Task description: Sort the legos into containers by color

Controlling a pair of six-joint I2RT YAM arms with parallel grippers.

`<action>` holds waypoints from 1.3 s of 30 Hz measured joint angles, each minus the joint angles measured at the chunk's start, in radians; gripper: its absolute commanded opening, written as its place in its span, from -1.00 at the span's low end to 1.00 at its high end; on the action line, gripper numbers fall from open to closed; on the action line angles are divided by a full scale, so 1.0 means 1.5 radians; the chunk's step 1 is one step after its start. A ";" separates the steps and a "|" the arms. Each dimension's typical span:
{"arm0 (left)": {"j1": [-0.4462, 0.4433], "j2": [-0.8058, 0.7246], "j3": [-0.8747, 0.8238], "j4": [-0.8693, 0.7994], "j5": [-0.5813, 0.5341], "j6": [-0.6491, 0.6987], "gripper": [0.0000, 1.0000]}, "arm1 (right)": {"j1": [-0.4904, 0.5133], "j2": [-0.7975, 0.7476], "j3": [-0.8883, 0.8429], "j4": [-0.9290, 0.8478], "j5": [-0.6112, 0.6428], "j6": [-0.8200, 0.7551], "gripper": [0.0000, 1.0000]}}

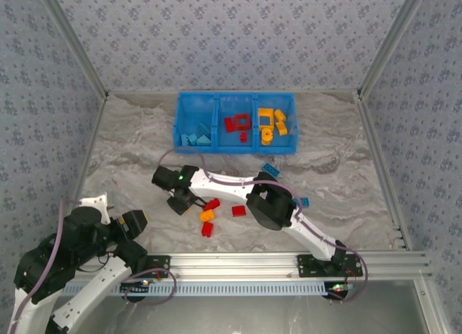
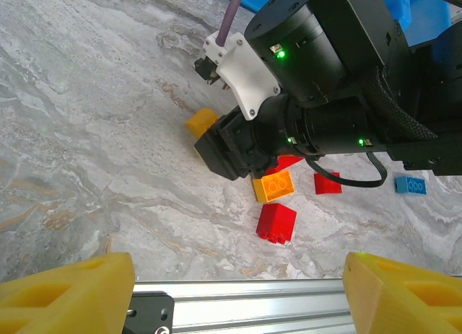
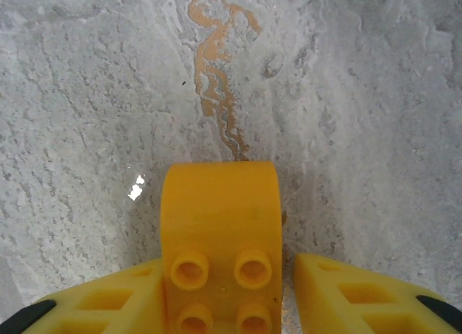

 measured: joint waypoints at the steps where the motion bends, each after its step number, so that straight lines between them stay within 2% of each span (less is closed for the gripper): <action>1: 0.000 0.000 -0.002 0.001 0.001 -0.001 0.52 | 0.000 0.000 0.001 0.000 0.000 0.000 -0.09; 4: 0.000 -0.001 -0.013 0.001 0.003 -0.002 0.52 | 0.000 0.004 0.007 0.000 0.000 0.000 -0.12; 8: 0.000 -0.001 -0.023 0.001 0.003 -0.002 0.53 | 0.000 0.005 0.007 0.000 0.002 0.004 -0.29; 12: 0.000 -0.001 -0.030 0.012 0.010 -0.003 0.54 | 0.000 0.000 0.000 0.007 0.013 0.008 -0.36; 15: 0.000 0.003 -0.040 0.042 0.038 -0.004 0.56 | -0.002 -0.036 -0.052 0.032 0.027 0.011 -0.37; 19: 0.000 0.049 -0.047 0.114 0.092 -0.003 0.57 | -0.025 -0.135 -0.151 0.063 0.044 0.018 -0.39; 25: -0.005 0.210 -0.046 0.261 0.148 0.007 0.56 | -0.135 -0.356 -0.247 0.104 0.072 0.034 -0.40; 28: -0.034 0.285 -0.045 0.343 0.150 0.012 0.56 | -0.223 -0.446 -0.284 0.119 0.084 0.048 -0.41; 30: -0.073 0.341 -0.036 0.399 0.141 0.020 0.56 | -0.288 -0.480 -0.310 0.124 0.092 0.061 -0.41; 34: -0.155 0.466 0.012 0.489 0.105 0.043 0.56 | -0.396 -0.464 -0.329 0.116 0.120 0.078 -0.41; 39: -0.207 0.604 0.052 0.597 0.078 0.067 0.54 | -0.469 -0.366 -0.310 0.099 0.160 0.093 -0.41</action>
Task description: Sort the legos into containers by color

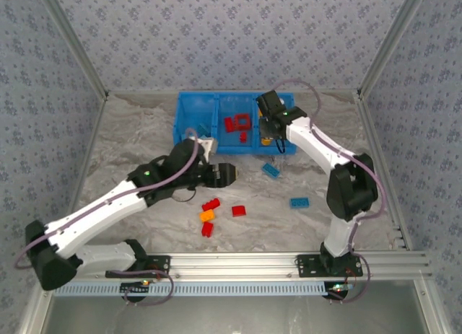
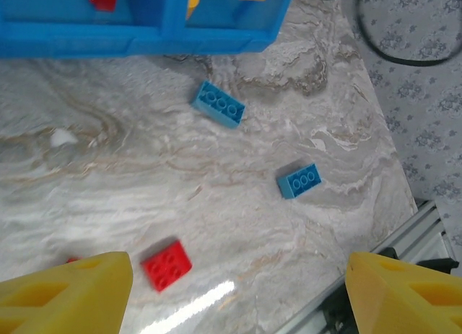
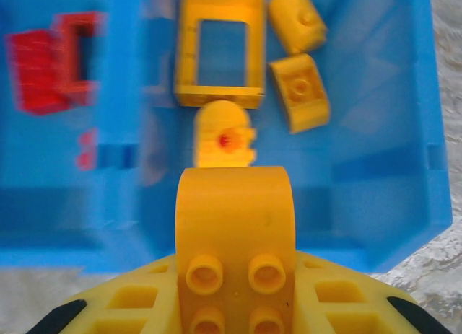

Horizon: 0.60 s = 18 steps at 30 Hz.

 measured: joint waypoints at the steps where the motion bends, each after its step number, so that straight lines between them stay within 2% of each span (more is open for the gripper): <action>1: -0.007 0.023 0.011 0.009 -0.004 0.006 0.54 | -0.009 0.021 0.010 -0.006 0.005 0.001 -0.41; 7: -0.061 0.141 0.101 0.056 -0.035 0.049 0.54 | -0.045 0.149 0.096 -0.030 0.017 0.002 -0.41; 13: -0.078 0.184 0.129 0.082 -0.039 0.070 0.54 | -0.060 0.199 0.141 -0.052 0.021 0.002 -0.39; 18: -0.079 0.205 0.129 0.085 -0.041 0.073 0.54 | -0.074 0.212 0.141 -0.054 0.015 0.001 -0.19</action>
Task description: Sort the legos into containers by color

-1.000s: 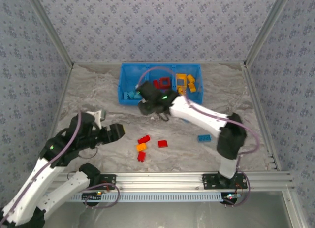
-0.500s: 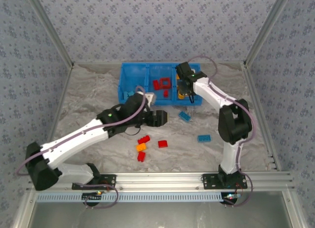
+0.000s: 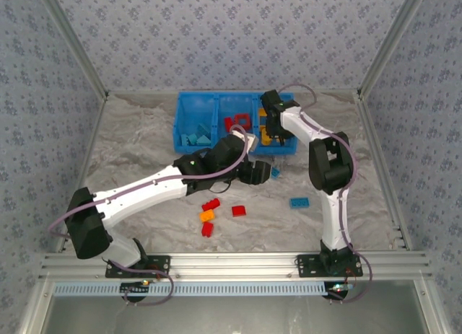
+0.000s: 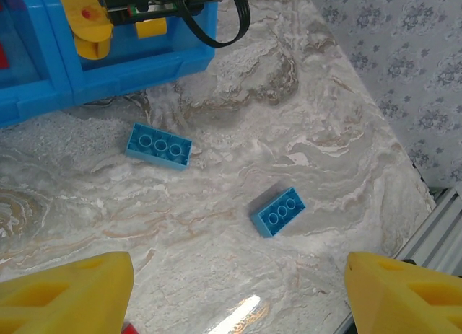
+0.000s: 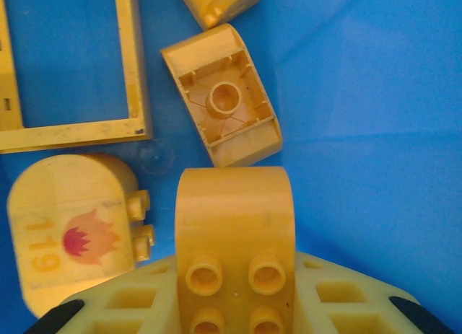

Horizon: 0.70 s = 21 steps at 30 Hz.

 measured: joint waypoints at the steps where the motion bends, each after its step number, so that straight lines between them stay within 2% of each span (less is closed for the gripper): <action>1: 0.000 0.002 0.000 0.000 0.000 0.001 0.54 | -0.002 0.001 0.000 0.000 -0.002 -0.001 -0.13; 4: -0.004 0.003 0.000 0.000 0.000 0.002 0.54 | -0.002 0.001 0.000 0.001 -0.015 -0.003 0.07; 7: -0.004 0.003 0.002 -0.002 -0.001 0.002 0.54 | 0.001 0.001 0.000 0.000 -0.022 -0.005 0.18; 13: -0.004 0.006 0.018 -0.029 -0.017 -0.021 0.52 | 0.010 -0.053 -0.002 -0.007 -0.022 -0.008 0.19; 16: -0.001 0.032 0.061 -0.064 -0.028 -0.064 0.43 | 0.018 -0.145 -0.026 -0.002 -0.016 -0.013 0.18; 21: 0.010 0.140 0.174 -0.132 -0.029 -0.155 0.41 | 0.037 -0.418 -0.169 0.034 -0.016 -0.017 0.18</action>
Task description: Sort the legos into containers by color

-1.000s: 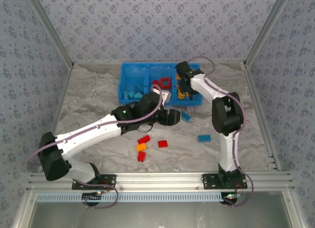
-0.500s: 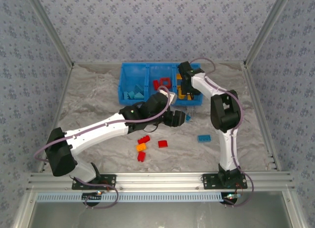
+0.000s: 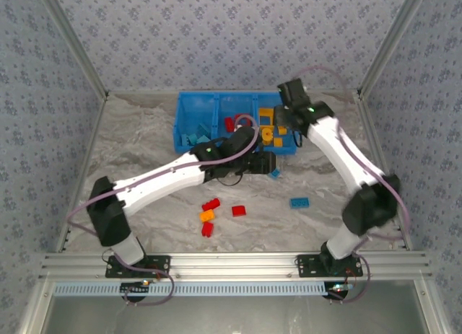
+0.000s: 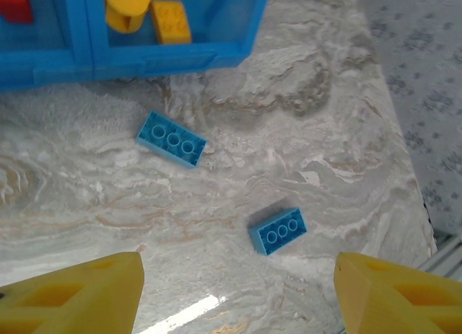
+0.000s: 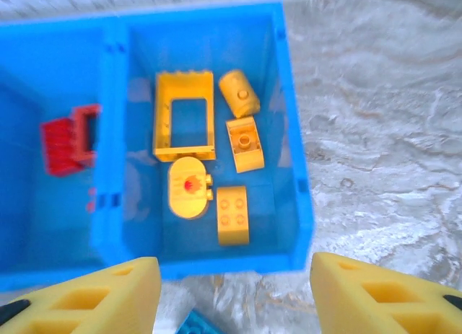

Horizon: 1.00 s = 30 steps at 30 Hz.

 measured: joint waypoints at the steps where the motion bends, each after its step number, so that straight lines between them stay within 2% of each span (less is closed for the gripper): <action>1: 0.002 0.024 0.018 -0.010 0.003 -0.018 0.42 | 0.006 -0.052 -0.030 0.004 0.000 0.000 0.19; 8: 0.024 0.219 0.140 -0.086 0.057 -0.155 0.50 | 0.100 -0.389 -0.253 -0.009 -0.026 0.001 0.26; 12: 0.033 0.313 0.224 -0.134 0.083 -0.236 0.54 | 0.148 -0.520 -0.325 -0.048 -0.051 0.013 0.28; 15: 0.037 0.365 0.278 -0.155 0.092 -0.292 0.56 | 0.172 -0.576 -0.341 -0.075 -0.054 0.029 0.27; 19: 0.041 0.407 0.321 -0.164 0.095 -0.352 0.58 | 0.201 -0.590 -0.354 -0.096 -0.053 0.052 0.25; 25: 0.050 0.453 0.373 -0.180 0.092 -0.412 0.55 | 0.241 -0.559 -0.376 -0.104 -0.050 0.084 0.24; 30: 0.061 0.474 0.391 -0.183 0.086 -0.454 0.41 | 0.279 -0.528 -0.376 -0.103 -0.033 0.090 0.24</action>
